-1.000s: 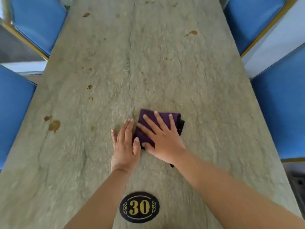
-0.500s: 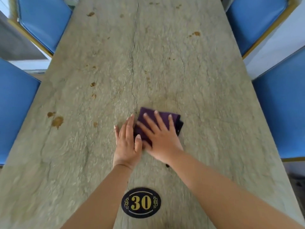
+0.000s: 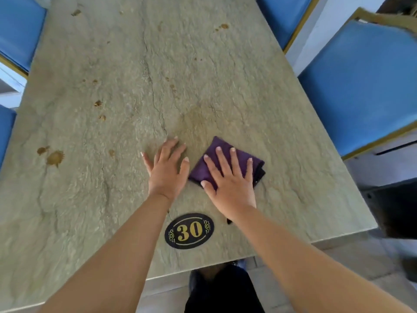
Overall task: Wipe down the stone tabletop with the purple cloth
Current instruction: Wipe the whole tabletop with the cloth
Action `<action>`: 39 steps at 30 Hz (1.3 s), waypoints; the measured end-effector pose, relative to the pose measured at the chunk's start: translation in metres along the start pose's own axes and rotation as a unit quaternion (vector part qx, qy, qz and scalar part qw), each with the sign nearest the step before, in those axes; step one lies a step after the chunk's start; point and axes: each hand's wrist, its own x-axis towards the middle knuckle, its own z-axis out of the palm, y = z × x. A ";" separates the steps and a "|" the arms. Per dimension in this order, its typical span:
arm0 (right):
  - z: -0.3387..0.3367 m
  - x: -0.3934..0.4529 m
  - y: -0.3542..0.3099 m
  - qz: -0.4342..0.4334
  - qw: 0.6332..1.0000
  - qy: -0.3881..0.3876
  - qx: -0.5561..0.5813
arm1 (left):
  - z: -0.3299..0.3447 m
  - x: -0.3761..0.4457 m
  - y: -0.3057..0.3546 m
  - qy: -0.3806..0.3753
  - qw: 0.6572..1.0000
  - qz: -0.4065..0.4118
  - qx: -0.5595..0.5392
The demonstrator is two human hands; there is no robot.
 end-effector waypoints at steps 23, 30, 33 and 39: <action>0.002 -0.129 0.110 0.149 0.989 0.004 -0.004 | 0.040 -0.057 0.082 -0.113 0.986 -0.009 0.119; -0.004 -0.111 0.097 0.369 0.928 0.009 0.056 | 0.057 -0.068 0.105 -0.133 0.969 0.154 0.140; 0.003 -0.138 0.081 0.258 0.966 0.026 0.017 | 0.064 -0.059 0.116 -0.129 0.965 0.185 0.138; -0.009 -0.101 0.144 0.313 0.949 0.004 0.030 | 0.067 -0.014 0.130 -0.127 0.967 0.183 0.127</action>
